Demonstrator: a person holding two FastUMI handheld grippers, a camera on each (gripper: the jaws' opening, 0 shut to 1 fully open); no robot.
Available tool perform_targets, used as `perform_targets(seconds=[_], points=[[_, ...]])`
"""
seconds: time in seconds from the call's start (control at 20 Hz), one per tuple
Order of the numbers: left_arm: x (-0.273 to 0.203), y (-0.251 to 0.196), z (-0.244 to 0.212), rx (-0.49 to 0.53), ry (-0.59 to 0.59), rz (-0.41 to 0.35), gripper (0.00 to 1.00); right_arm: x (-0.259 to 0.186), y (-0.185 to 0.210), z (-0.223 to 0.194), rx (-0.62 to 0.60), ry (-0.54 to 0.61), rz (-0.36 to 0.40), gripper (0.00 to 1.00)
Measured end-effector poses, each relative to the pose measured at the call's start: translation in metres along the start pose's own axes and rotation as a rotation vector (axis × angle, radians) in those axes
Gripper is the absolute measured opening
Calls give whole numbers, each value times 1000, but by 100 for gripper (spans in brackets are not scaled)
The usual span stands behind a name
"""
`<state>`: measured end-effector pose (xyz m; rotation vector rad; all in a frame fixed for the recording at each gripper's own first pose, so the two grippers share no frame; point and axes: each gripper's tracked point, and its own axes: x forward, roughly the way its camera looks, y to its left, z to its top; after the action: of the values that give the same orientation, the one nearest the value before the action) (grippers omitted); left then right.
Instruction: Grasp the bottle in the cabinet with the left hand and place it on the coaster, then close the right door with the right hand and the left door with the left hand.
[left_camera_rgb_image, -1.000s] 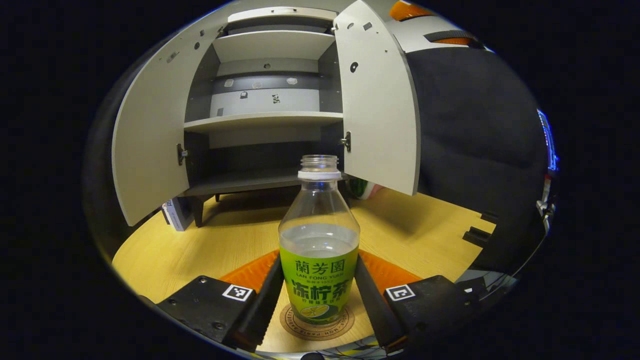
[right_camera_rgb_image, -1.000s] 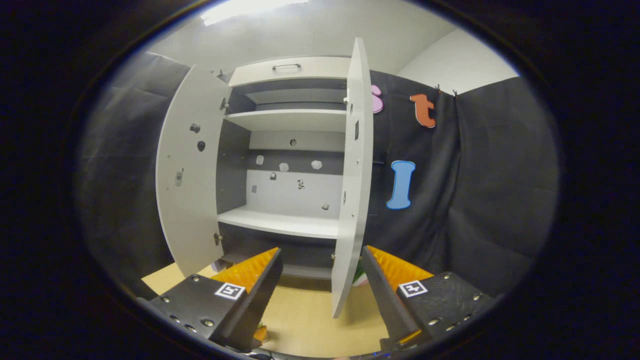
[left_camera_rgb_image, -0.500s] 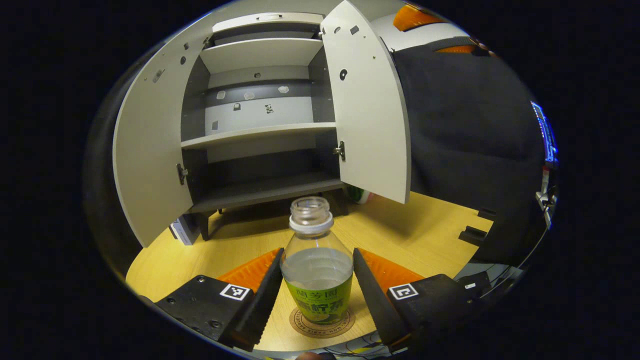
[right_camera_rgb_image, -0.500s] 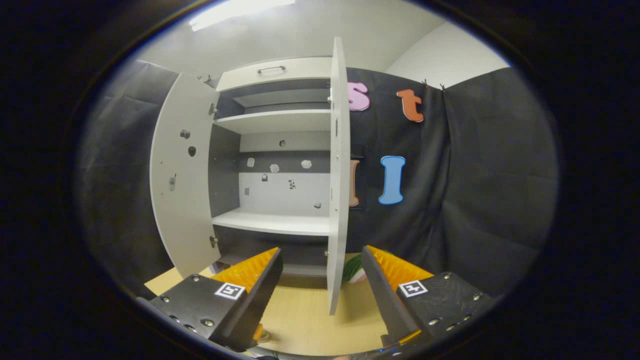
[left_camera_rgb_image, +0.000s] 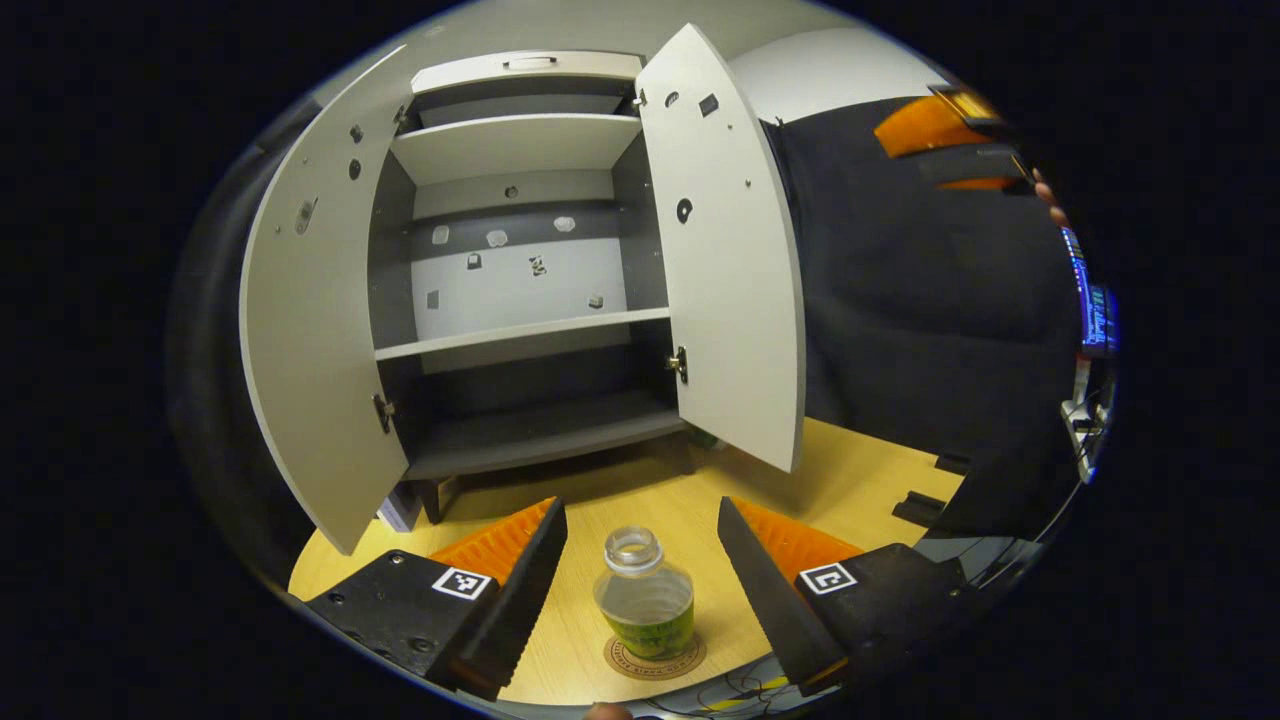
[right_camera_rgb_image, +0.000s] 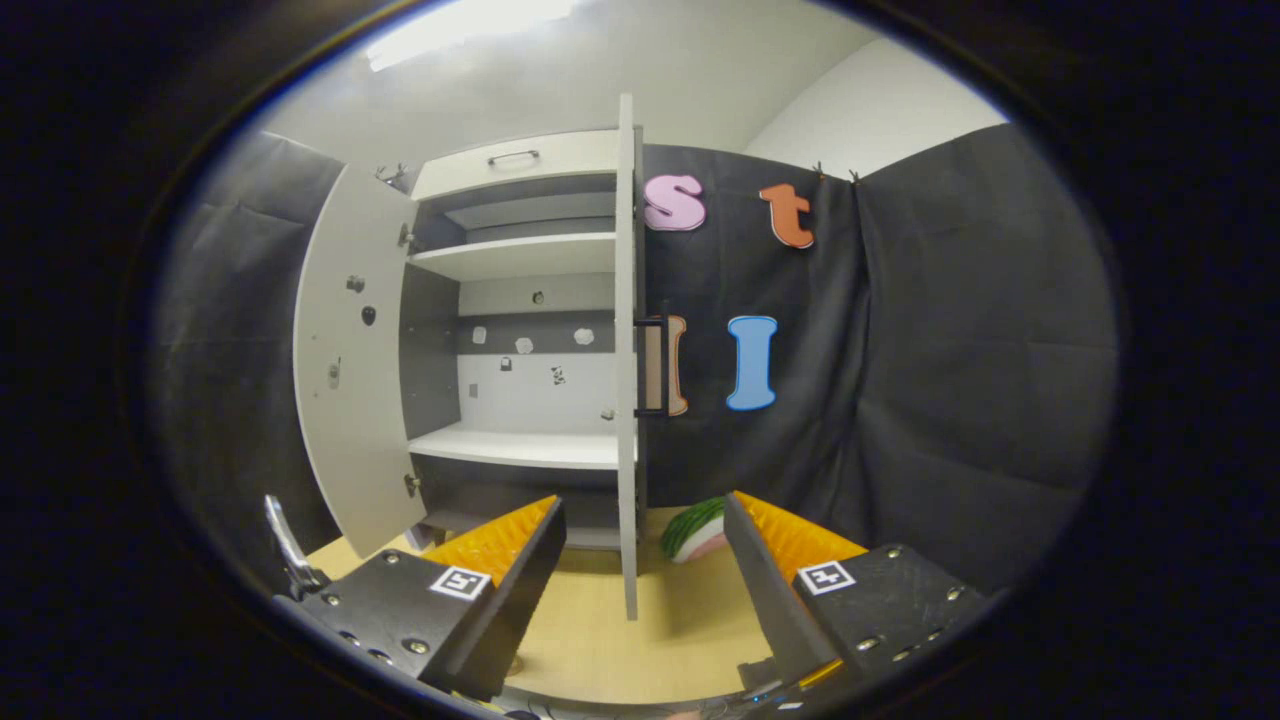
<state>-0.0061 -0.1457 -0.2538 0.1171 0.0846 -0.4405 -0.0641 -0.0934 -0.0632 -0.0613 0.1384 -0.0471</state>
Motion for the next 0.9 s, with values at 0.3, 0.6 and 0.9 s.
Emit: perform_targets(seconds=[0.3,0.6,0.9], points=[[-19,16,76,-20,-67,-20,96,10,-22,12,-35,-27,28,94],[-44,73,120,-93,-73,72,96,50,-88,42,94,-67,-53,96],[-70,134,127,-98,-73,185,96,101,-152,72,75,-122,-145,93]])
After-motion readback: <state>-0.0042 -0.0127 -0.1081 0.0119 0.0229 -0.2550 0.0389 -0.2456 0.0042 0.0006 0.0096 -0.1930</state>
